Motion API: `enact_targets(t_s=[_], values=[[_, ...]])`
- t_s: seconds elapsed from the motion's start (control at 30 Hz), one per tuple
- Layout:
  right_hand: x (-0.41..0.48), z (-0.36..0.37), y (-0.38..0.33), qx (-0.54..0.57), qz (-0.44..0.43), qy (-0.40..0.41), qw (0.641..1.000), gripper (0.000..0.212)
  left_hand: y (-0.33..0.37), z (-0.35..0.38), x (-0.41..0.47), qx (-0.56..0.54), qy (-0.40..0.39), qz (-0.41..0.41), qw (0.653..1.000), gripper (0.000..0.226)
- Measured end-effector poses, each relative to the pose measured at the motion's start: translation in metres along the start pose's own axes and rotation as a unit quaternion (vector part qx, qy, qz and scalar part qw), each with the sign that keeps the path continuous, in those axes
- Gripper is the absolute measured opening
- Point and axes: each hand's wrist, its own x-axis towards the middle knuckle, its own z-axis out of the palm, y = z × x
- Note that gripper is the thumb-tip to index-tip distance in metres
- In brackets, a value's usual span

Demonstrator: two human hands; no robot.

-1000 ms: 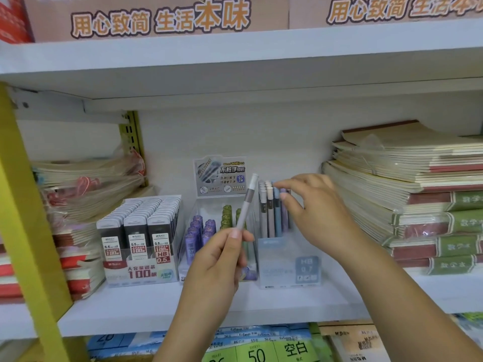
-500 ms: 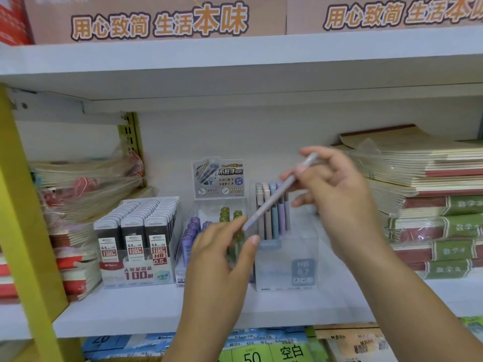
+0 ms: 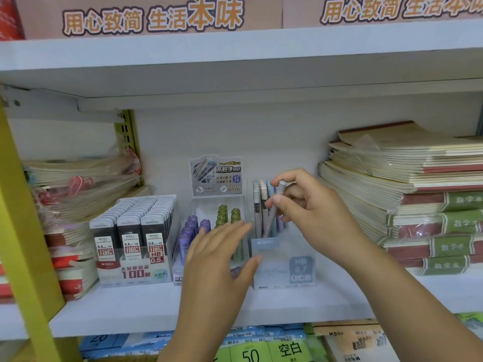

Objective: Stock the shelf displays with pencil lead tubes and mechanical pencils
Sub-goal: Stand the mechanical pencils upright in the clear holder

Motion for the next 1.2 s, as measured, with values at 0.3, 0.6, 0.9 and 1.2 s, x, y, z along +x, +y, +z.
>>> enact_targets(t_s=[0.3,0.6,0.9,1.2], values=[[-0.001,0.01,0.003,-0.034,-0.023,0.038,0.998,0.031,-0.001,0.002,-0.001,-0.008,0.01,0.0,1.0,0.054],[0.005,0.017,0.017,-0.107,-0.043,-0.022,0.993,0.034,-0.002,0.001,0.001,-0.041,0.014,-0.001,0.999,0.052],[-0.029,0.0,-0.019,-0.012,-0.112,0.128,0.985,0.022,0.009,-0.015,-0.042,-0.061,0.129,0.035,0.989,0.022],[-0.238,0.056,0.065,-0.029,0.128,-0.099,0.986,0.01,-0.049,0.029,-0.207,-0.035,-0.281,-0.161,0.946,0.024]])
